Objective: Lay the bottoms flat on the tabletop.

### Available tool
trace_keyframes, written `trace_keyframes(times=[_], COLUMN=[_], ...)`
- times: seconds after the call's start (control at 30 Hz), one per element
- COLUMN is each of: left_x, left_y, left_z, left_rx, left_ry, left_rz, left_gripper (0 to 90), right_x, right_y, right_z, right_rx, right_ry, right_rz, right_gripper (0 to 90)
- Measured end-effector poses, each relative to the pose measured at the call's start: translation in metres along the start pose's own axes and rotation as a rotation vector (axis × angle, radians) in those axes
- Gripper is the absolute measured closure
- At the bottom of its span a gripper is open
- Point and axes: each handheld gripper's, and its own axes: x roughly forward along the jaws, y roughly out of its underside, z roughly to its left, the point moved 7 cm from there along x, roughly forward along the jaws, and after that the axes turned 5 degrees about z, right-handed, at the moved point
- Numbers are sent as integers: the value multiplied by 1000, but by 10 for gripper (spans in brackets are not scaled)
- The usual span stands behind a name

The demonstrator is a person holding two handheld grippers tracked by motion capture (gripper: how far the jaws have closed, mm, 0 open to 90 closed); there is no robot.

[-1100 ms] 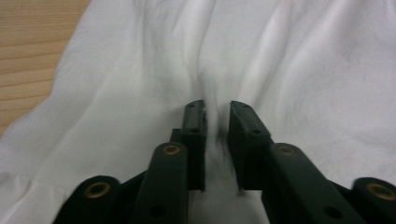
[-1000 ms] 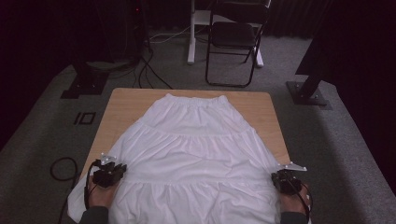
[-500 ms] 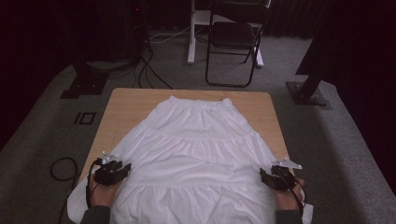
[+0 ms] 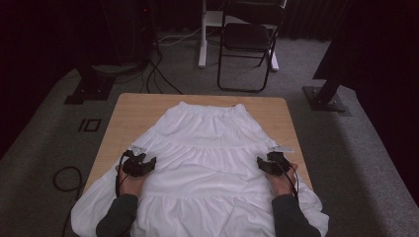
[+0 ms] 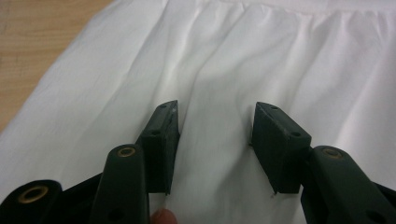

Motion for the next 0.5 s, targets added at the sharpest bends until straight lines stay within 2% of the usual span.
trace_keyframes(times=[0.17,0.3,0.37,0.43,0.5], left_x=[10,17,19,21,21], left_y=[-10,-19,-22,-24,-25], left_z=[6,15,22,30,39], left_rx=[-14,-39,-50,-70,-92], left_ry=[-19,-62,-104,-128,-153], left_rz=[-22,-30,-31,-30,-33], left_gripper=[538,606,663,700,706], right_x=[15,28,35,41,48], right_y=[-15,-30,-39,-47,-55], right_z=[-7,-8,-6,0,7], right_rx=[-10,-10,-11,-20,-30], right_ry=[-6,-3,-5,-12,-22], right_rz=[-31,-48,-37,-37,-43], right_gripper=[446,470,495,520,524])
